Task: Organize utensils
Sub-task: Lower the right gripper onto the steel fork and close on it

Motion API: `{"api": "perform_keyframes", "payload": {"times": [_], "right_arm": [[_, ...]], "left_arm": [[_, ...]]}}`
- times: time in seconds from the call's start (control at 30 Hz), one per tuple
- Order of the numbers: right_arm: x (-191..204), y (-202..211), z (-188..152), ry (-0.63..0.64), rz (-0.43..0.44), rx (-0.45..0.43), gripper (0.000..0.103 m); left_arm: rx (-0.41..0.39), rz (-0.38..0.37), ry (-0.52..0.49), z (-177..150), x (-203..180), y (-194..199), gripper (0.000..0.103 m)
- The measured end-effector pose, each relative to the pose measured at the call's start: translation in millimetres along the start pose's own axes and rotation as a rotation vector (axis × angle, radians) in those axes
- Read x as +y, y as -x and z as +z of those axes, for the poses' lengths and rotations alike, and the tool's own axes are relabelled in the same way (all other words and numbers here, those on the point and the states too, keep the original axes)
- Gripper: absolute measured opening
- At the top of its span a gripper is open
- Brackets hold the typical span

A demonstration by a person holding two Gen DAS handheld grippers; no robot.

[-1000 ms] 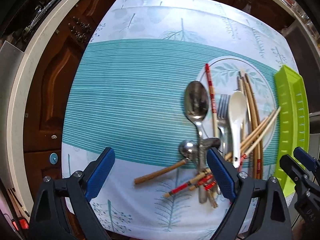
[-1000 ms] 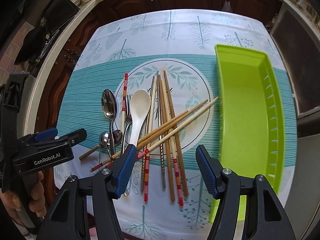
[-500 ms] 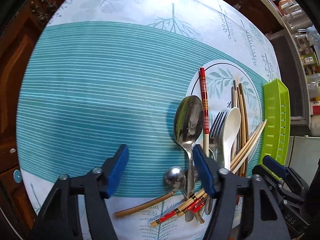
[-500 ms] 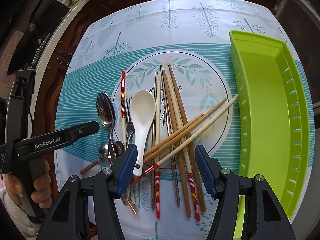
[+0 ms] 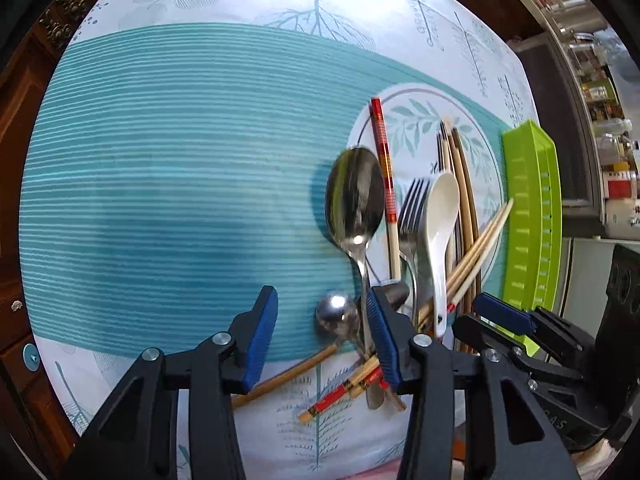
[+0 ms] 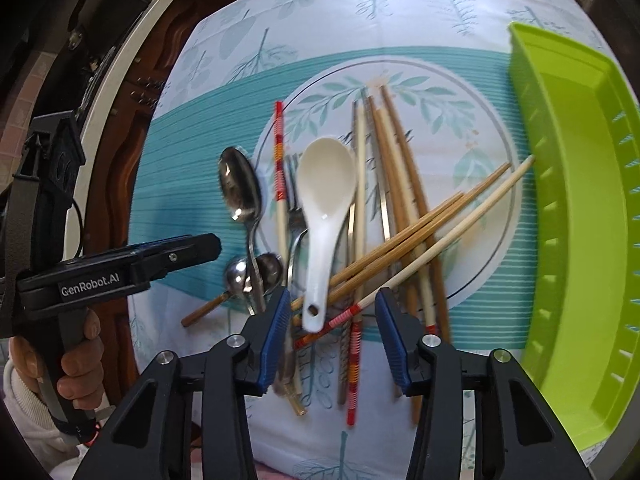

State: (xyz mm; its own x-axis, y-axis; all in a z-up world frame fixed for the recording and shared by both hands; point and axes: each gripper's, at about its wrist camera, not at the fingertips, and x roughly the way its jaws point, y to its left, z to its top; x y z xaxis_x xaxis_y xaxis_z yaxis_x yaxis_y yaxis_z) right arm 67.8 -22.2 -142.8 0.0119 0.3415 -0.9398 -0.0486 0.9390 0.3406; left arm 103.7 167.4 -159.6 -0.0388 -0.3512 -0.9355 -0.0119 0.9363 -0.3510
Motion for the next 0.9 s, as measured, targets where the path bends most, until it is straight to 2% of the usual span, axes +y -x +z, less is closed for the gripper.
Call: {"api": "perform_keyframes", "payload": {"times": [0.07,0.13,0.4,0.57,0.7,0.9], "right_arm": [[4.8,-4.3,-2.3,0.013,0.028,0.017,0.037],[10.3,-7.4,-4.1,0.023,0.050,0.022,0.033],[26.4,-16.7,0.6,0.048,0.088,0.025,0.025],[35.9,-25.9,5.3,0.073,0.062,0.035,0.018],[37.8,-35.0,9.9,0.077,0.026,0.050,0.018],[44.5,-43.4,13.7,0.099,-0.053,0.047,0.011]], "left_arm": [[0.010,0.004,-0.018,-8.3,-1.0,0.5,0.041],[0.013,0.014,-0.037,-17.1,-2.0,1.7,0.041],[0.004,0.002,-0.015,-34.9,6.7,7.0,0.041],[0.002,-0.005,-0.011,-38.4,9.2,6.2,0.041],[0.006,-0.018,0.000,-40.5,14.1,5.8,0.041],[-0.002,-0.031,0.007,-42.0,19.6,7.3,0.041]]}}
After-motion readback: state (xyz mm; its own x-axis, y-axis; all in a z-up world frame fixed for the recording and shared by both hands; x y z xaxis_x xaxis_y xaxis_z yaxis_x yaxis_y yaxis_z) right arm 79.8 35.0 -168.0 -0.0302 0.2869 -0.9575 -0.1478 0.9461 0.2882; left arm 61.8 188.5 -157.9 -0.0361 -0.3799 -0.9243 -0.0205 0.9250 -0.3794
